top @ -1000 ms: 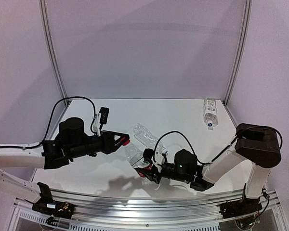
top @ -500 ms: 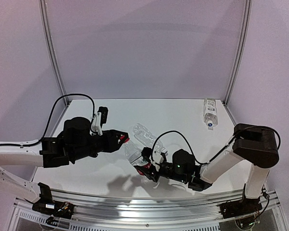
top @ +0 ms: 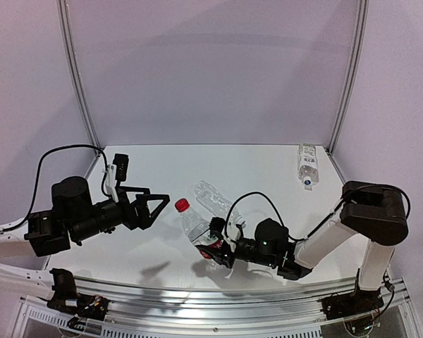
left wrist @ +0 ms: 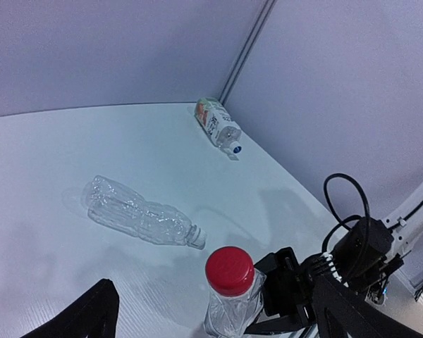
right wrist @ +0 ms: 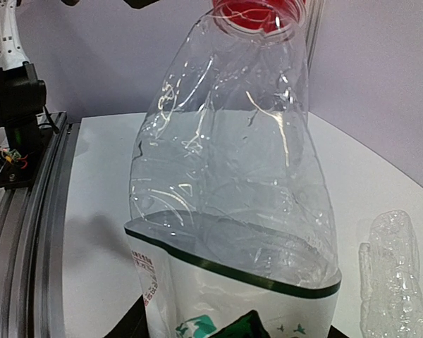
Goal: Unscrew the bottle caps
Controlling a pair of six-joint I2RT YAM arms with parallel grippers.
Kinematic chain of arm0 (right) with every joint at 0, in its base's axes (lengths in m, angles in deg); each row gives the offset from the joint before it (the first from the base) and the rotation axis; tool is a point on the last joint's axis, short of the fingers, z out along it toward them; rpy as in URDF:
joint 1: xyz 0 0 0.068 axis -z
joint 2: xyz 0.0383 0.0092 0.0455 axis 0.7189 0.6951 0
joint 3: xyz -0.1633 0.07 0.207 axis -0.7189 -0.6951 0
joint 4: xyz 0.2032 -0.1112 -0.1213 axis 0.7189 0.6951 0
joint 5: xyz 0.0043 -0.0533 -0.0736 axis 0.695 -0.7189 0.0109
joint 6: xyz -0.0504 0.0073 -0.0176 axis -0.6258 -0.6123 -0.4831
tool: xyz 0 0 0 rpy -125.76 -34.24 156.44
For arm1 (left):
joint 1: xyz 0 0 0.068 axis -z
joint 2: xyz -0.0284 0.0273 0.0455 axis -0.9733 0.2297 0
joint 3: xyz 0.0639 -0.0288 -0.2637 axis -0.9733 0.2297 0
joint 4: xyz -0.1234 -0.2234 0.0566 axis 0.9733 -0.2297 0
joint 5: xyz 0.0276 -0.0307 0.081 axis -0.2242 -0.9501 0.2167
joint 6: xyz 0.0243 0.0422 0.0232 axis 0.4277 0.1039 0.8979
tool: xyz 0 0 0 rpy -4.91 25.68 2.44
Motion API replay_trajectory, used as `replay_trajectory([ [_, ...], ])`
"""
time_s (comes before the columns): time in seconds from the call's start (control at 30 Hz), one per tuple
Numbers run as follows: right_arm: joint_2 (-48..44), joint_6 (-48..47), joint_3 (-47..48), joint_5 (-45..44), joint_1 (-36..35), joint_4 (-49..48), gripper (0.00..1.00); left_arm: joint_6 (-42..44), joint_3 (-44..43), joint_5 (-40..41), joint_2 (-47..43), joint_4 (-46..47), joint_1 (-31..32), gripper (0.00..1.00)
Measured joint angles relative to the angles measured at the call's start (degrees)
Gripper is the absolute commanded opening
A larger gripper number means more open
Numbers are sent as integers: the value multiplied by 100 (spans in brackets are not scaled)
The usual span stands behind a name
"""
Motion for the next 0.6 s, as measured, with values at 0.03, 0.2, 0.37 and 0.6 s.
replay_trajectory([
  [0.03,0,0,-35,96,0,-24,51,103,63,-138,-81,55,-17,92],
  [0.2,0,2,-68,601,0,-35,51,439,87,-824,33,332,-63,88],
  [0.37,0,2,-164,905,0,-212,51,592,72,-1320,634,588,-63,81],
  [0.6,0,0,-199,1078,0,-330,50,566,-48,-1484,1191,776,-68,67],
])
